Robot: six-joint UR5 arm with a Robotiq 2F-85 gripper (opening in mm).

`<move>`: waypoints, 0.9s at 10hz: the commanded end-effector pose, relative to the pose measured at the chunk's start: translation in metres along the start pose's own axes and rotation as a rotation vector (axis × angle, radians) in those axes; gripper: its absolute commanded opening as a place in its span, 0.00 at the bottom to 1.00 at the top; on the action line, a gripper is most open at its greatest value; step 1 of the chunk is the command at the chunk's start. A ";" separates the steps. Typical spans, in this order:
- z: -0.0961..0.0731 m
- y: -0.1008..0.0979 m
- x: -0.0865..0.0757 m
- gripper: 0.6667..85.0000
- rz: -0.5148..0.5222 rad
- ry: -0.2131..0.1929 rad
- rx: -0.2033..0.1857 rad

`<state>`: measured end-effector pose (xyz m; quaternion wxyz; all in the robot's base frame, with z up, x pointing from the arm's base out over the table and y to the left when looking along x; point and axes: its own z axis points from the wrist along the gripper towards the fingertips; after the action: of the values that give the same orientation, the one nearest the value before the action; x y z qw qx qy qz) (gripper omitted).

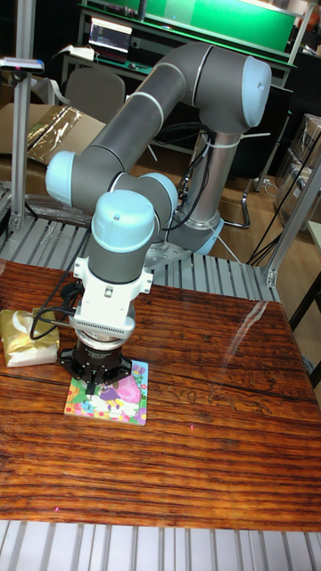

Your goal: Assemble one piece of a puzzle

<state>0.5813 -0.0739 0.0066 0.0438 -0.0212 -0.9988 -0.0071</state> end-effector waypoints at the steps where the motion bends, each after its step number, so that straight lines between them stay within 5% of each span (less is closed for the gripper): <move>1: -0.002 0.004 0.001 0.05 0.018 0.007 -0.014; 9: -0.008 -0.007 0.001 0.03 -0.002 0.024 0.047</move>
<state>0.5780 -0.0788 0.0115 0.0570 -0.0205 -0.9981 0.0125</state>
